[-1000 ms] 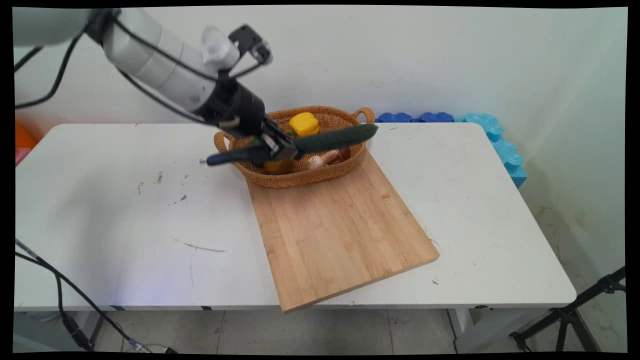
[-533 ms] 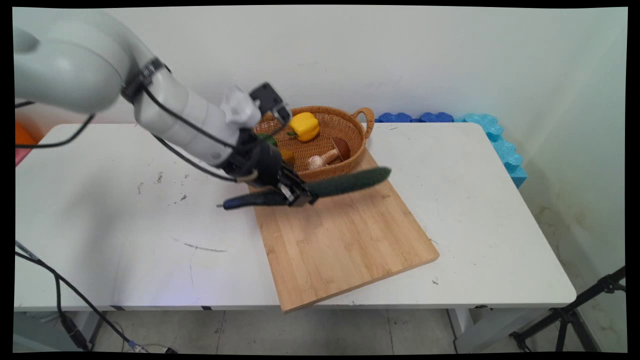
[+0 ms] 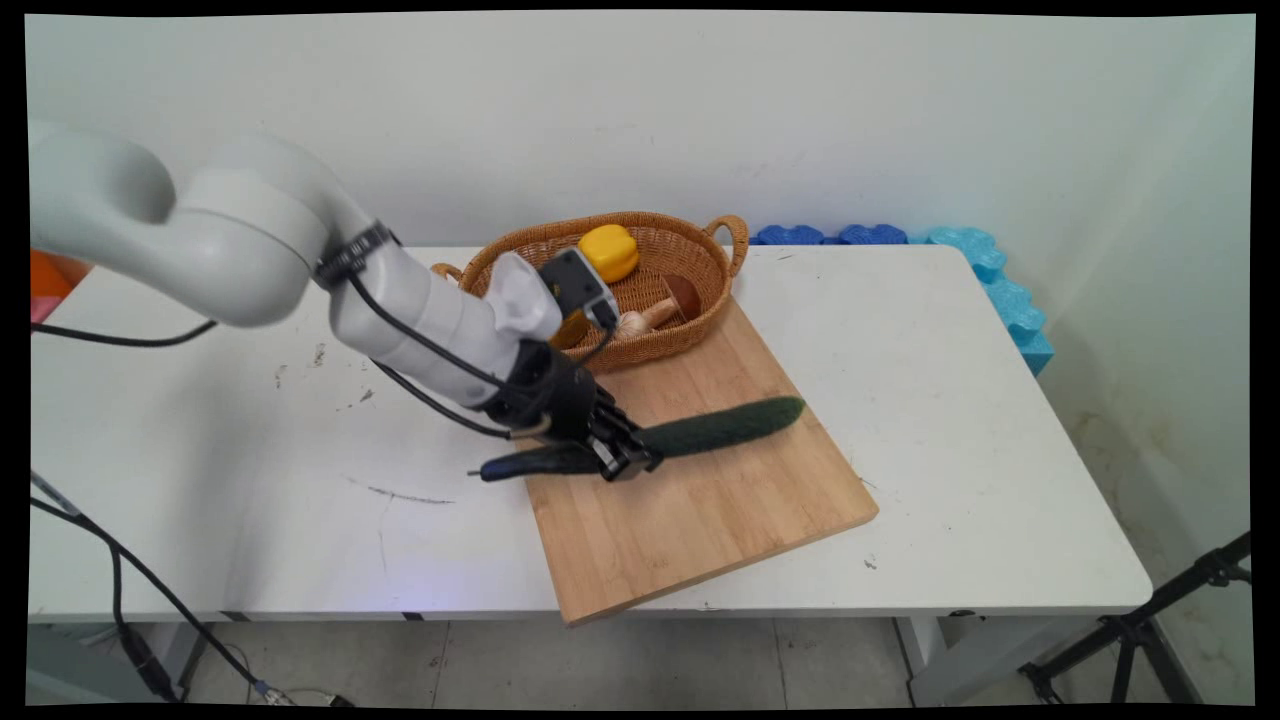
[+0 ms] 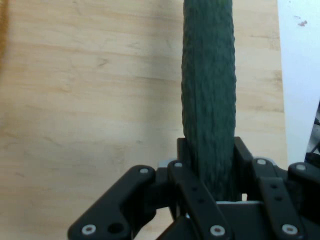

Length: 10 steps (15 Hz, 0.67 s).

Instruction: Place the picked object on the cutting board

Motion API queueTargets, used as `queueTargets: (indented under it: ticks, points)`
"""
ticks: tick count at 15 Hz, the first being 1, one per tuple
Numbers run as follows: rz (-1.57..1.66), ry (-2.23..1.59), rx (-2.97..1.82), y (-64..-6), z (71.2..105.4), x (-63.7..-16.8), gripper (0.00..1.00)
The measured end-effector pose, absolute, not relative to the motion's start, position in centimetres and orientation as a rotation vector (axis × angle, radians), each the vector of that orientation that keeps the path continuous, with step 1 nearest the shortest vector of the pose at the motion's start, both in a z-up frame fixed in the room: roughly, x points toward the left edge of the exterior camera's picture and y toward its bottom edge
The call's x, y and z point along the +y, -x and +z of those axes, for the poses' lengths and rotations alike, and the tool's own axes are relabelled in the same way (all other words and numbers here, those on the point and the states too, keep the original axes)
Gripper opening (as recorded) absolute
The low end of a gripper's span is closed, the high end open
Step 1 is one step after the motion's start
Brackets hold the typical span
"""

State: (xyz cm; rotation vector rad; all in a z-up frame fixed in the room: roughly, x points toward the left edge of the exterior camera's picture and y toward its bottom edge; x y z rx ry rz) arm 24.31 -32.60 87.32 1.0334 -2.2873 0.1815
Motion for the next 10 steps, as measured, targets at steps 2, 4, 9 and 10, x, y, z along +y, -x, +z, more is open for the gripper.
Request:
queueTargets:
  ticks: [2,4,9,10]
  points:
    - [0.177,-1.031,-2.285,-23.9,86.1,-32.6,0.00]
    - [0.174,-1.027,-2.281,-23.4,85.1,-32.7,0.00]
    - [0.169,-1.022,-2.272,-22.6,83.2,-33.0,0.00]
    - [0.169,-1.021,-2.271,-22.5,82.9,-33.0,0.00]
